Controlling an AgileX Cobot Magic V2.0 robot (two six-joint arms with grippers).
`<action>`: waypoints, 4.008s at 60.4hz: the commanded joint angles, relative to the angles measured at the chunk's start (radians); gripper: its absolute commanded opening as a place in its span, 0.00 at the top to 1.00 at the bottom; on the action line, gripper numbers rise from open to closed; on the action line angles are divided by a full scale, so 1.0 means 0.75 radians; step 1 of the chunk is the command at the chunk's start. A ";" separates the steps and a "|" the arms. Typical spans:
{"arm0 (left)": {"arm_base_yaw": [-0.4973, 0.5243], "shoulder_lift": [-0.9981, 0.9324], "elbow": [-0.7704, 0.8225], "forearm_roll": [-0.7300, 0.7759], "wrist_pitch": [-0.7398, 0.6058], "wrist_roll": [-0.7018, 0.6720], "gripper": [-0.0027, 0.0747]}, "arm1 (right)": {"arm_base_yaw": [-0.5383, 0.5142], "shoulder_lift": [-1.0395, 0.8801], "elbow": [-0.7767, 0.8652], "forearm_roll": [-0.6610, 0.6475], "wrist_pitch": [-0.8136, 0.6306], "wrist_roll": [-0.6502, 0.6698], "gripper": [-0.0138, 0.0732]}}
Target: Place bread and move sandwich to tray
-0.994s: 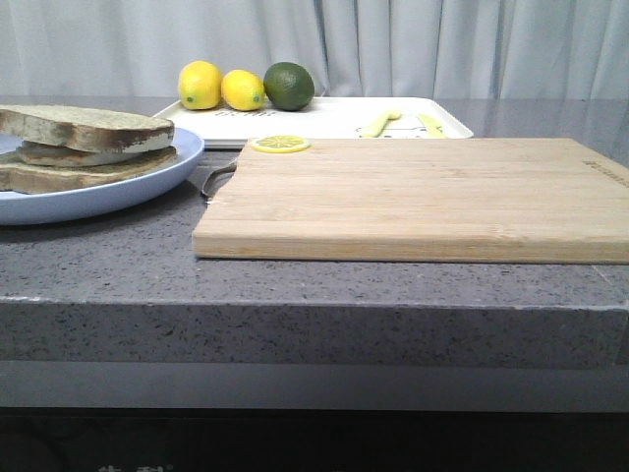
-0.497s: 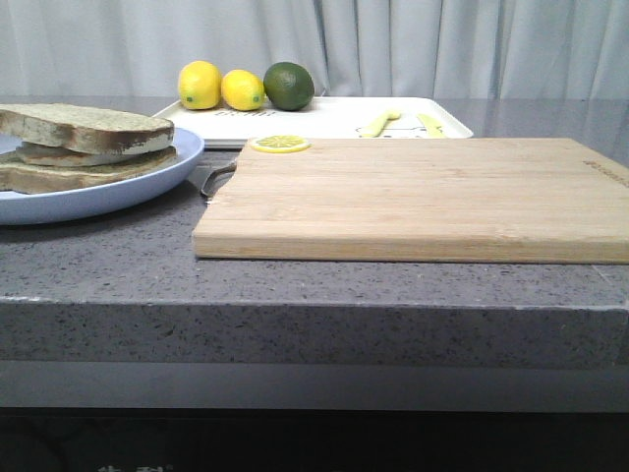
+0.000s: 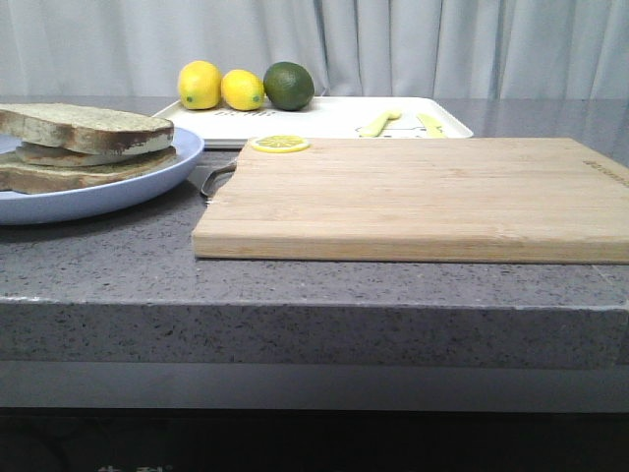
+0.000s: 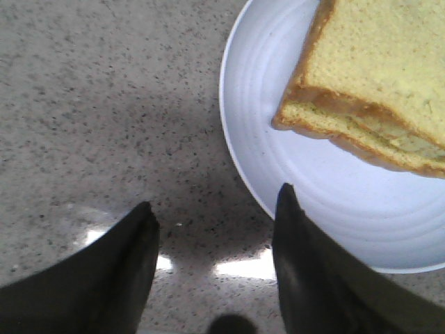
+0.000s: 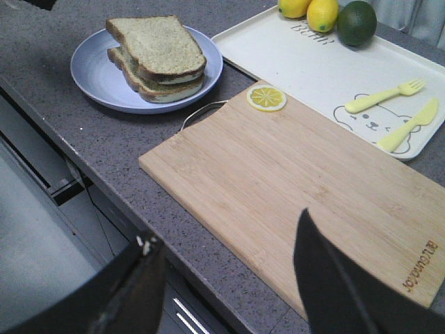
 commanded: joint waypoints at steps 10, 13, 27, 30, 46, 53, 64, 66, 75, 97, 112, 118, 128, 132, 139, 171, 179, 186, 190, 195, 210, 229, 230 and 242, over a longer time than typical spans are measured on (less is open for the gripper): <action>0.162 0.108 -0.049 -0.354 -0.042 0.222 0.51 | -0.001 -0.002 -0.029 0.003 -0.104 -0.001 0.34; 0.185 0.136 -0.049 -0.412 -0.042 0.269 0.51 | -0.001 -0.002 -0.029 0.003 -0.104 -0.001 0.34; 0.218 0.276 -0.049 -0.539 -0.057 0.348 0.51 | -0.001 -0.002 -0.029 0.003 -0.104 -0.001 0.34; 0.218 0.299 -0.049 -0.549 -0.063 0.350 0.51 | -0.001 -0.002 -0.029 0.003 -0.104 -0.001 0.34; 0.218 0.413 -0.049 -0.630 -0.109 0.404 0.51 | -0.001 -0.002 -0.029 0.003 -0.104 -0.001 0.34; 0.218 0.441 -0.049 -0.671 -0.115 0.433 0.51 | -0.001 -0.002 -0.029 0.003 -0.104 -0.001 0.34; 0.218 0.466 -0.049 -0.718 -0.119 0.484 0.59 | -0.001 -0.002 -0.029 0.003 -0.104 -0.001 0.34; 0.218 0.469 -0.049 -0.728 -0.116 0.488 0.62 | -0.001 -0.002 -0.029 0.003 -0.104 -0.001 0.34; 0.218 0.469 -0.049 -0.730 -0.116 0.488 0.82 | -0.001 -0.002 -0.029 0.003 -0.104 -0.001 0.34; 0.249 0.421 -0.063 -0.740 -0.100 0.523 0.99 | -0.001 -0.002 -0.029 0.003 -0.104 -0.001 0.34; 0.246 0.369 -0.213 -0.793 -0.027 0.523 0.99 | -0.001 -0.002 -0.029 0.003 -0.104 -0.001 0.34; 0.246 0.369 -0.284 -0.879 -0.013 0.523 0.99 | -0.001 -0.002 -0.029 0.003 -0.104 -0.001 0.34; 0.185 0.383 -0.391 -0.959 -0.027 0.523 0.99 | -0.001 -0.002 -0.029 0.003 -0.104 -0.001 0.34; 0.152 0.399 -0.433 -0.982 -0.045 0.523 0.99 | -0.001 -0.002 -0.029 0.003 -0.104 -0.001 0.34; 0.089 0.471 -0.540 -1.076 -0.073 0.507 0.99 | -0.001 -0.002 -0.029 0.003 -0.103 -0.001 0.34; -0.126 1.042 -1.111 -1.122 -0.230 0.159 0.99 | -0.001 -0.002 -0.029 0.003 -0.103 -0.001 0.34; -0.129 1.121 -1.162 -1.122 -0.238 0.133 0.98 | -0.001 -0.002 -0.029 0.003 -0.103 -0.001 0.34; -0.129 1.160 -1.164 -1.124 -0.261 0.124 0.92 | -0.001 -0.002 -0.029 0.003 -0.103 -0.001 0.34; -0.129 1.186 -1.165 -1.130 -0.268 0.121 0.83 | -0.001 -0.002 -0.029 0.003 -0.103 -0.001 0.34; -0.129 1.197 -1.165 -1.130 -0.268 0.101 0.72 | -0.001 -0.002 -0.029 0.003 -0.102 -0.001 0.34; -0.113 1.197 -1.171 -1.107 -0.235 0.104 0.48 | -0.001 -0.002 -0.029 0.003 -0.102 -0.001 0.34; -0.021 1.096 -1.171 -0.830 -0.100 0.104 0.48 | -0.001 -0.002 -0.029 0.003 -0.102 -0.001 0.34; -0.018 1.084 -1.171 -0.816 -0.095 0.104 0.48 | -0.001 -0.002 -0.029 0.003 -0.102 -0.001 0.34; -0.046 0.898 -1.171 -0.546 -0.048 0.104 0.48 | -0.001 -0.002 -0.029 0.003 -0.102 -0.001 0.34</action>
